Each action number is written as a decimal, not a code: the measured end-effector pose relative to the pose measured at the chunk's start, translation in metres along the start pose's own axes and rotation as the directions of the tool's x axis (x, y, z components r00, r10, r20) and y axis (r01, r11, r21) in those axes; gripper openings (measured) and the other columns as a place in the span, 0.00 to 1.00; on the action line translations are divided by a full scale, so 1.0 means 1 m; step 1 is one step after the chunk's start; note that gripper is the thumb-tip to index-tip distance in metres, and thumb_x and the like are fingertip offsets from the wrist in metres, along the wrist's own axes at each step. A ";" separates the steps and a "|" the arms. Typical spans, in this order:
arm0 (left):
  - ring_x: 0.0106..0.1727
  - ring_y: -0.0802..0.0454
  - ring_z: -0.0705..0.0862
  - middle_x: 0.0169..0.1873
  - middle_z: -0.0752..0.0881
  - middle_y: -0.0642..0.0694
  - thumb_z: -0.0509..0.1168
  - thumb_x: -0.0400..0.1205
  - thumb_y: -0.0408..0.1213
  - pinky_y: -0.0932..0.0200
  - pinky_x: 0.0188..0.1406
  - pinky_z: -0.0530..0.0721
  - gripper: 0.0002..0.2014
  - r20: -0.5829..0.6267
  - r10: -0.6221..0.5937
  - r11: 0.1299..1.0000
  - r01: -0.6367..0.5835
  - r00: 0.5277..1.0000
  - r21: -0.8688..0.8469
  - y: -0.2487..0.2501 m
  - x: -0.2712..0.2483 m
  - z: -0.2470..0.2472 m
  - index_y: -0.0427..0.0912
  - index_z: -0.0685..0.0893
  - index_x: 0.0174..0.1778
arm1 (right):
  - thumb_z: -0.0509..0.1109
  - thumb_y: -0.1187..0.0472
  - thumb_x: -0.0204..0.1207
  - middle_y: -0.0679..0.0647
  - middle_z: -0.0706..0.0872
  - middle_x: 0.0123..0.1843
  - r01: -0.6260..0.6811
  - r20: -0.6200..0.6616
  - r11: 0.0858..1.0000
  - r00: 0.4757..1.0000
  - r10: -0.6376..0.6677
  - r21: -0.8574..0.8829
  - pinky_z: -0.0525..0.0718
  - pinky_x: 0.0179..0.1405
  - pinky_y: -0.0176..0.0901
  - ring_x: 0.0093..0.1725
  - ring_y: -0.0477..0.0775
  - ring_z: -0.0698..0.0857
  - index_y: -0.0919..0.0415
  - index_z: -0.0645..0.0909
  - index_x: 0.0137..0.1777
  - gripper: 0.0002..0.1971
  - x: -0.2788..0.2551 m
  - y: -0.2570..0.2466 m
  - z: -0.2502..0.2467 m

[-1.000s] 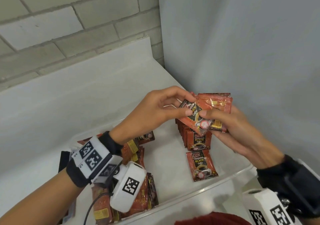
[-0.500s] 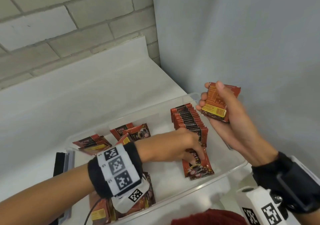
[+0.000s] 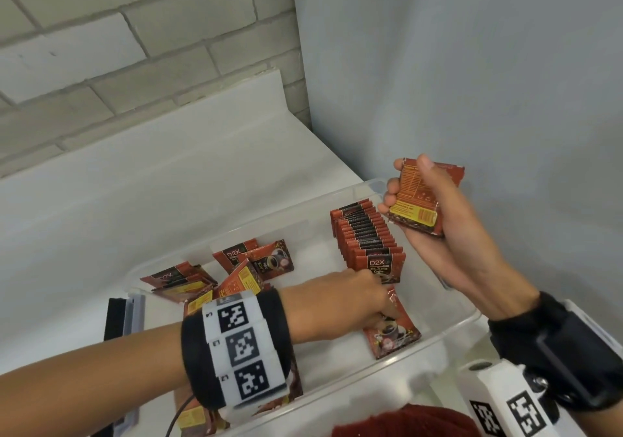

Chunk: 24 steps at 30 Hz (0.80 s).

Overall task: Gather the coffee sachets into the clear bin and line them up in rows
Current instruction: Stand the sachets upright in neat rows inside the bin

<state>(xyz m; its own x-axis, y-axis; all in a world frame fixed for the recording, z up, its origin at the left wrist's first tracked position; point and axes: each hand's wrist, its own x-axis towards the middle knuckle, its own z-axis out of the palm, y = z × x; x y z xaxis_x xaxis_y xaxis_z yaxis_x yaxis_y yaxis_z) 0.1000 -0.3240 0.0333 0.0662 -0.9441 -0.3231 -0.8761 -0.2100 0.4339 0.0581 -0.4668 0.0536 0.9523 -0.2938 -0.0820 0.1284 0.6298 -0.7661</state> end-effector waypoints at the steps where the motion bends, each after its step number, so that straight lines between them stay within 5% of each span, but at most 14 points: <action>1: 0.50 0.46 0.83 0.52 0.84 0.41 0.60 0.85 0.30 0.65 0.41 0.70 0.18 -0.007 -0.015 0.999 0.015 1.000 -0.033 -0.001 0.001 0.000 0.45 0.80 0.71 | 0.70 0.48 0.72 0.54 0.84 0.40 0.002 0.000 1.000 1.000 -0.002 0.001 0.84 0.49 0.41 0.41 0.49 0.84 0.60 0.78 0.58 0.20 0.000 0.000 0.000; 4: 0.57 0.48 0.82 0.55 0.85 0.41 0.62 0.83 0.27 0.78 0.46 0.67 0.19 -0.014 -0.036 0.991 0.034 0.999 -0.131 -0.003 0.000 -0.005 0.43 0.81 0.70 | 0.71 0.48 0.72 0.54 0.84 0.39 0.004 0.000 1.000 1.000 -0.004 0.002 0.84 0.48 0.41 0.40 0.49 0.84 0.60 0.78 0.58 0.20 0.001 0.000 0.000; 7: 0.44 0.63 0.70 0.43 0.72 0.58 0.66 0.81 0.27 0.84 0.43 0.64 0.18 -0.063 0.016 0.986 -0.026 0.998 -0.167 -0.003 -0.002 -0.016 0.44 0.85 0.66 | 0.68 0.50 0.74 0.55 0.83 0.38 0.008 0.000 1.000 1.000 -0.008 0.012 0.85 0.46 0.39 0.39 0.49 0.83 0.61 0.79 0.56 0.17 0.001 0.000 0.000; 10: 0.38 0.61 0.61 0.39 0.66 0.54 0.67 0.80 0.27 0.73 0.38 0.65 0.16 -0.198 0.069 0.995 -0.082 0.978 -0.055 -0.010 0.000 -0.022 0.41 0.87 0.63 | 0.69 0.49 0.74 0.55 0.83 0.39 0.012 -0.011 1.000 1.000 -0.012 0.008 0.85 0.45 0.39 0.39 0.49 0.83 0.61 0.78 0.56 0.18 0.002 0.000 0.001; 16: 0.38 0.53 0.66 0.38 0.66 0.47 0.72 0.70 0.18 0.61 0.29 0.63 0.19 -0.379 0.172 0.972 -0.094 0.909 0.216 -0.018 0.006 -0.014 0.38 0.89 0.54 | 0.69 0.49 0.72 0.55 0.82 0.39 0.023 -0.005 1.000 1.000 -0.023 0.005 0.85 0.44 0.40 0.39 0.49 0.83 0.61 0.77 0.58 0.19 0.002 0.001 0.001; 18: 0.39 0.50 0.66 0.38 0.65 0.46 0.73 0.71 0.20 0.53 0.26 0.71 0.15 -0.397 0.208 0.960 -0.108 0.894 0.258 -0.020 0.009 -0.010 0.36 0.89 0.52 | 0.68 0.50 0.73 0.56 0.82 0.39 0.022 -0.008 1.000 1.000 -0.022 0.004 0.85 0.45 0.39 0.39 0.49 0.82 0.61 0.77 0.57 0.19 0.002 0.001 0.001; 24: 0.51 0.46 0.67 0.47 0.72 0.43 0.73 0.76 0.34 0.49 0.38 0.79 0.17 -0.394 0.230 0.909 -0.052 0.890 0.414 -0.023 0.014 -0.003 0.51 0.88 0.60 | 0.73 0.46 0.69 0.55 0.82 0.39 0.018 -0.022 1.000 1.000 -0.018 -0.004 0.85 0.45 0.41 0.38 0.49 0.83 0.60 0.78 0.56 0.22 0.003 0.000 0.000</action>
<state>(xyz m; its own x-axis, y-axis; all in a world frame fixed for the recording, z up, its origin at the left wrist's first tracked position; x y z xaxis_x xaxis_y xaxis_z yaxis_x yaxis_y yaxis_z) 0.1222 -0.3329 0.0211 0.0456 -0.9885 0.1439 -0.9973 -0.0368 0.0633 0.0610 -0.4674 0.0537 0.9435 -0.3210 -0.0826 0.1440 0.6214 -0.7702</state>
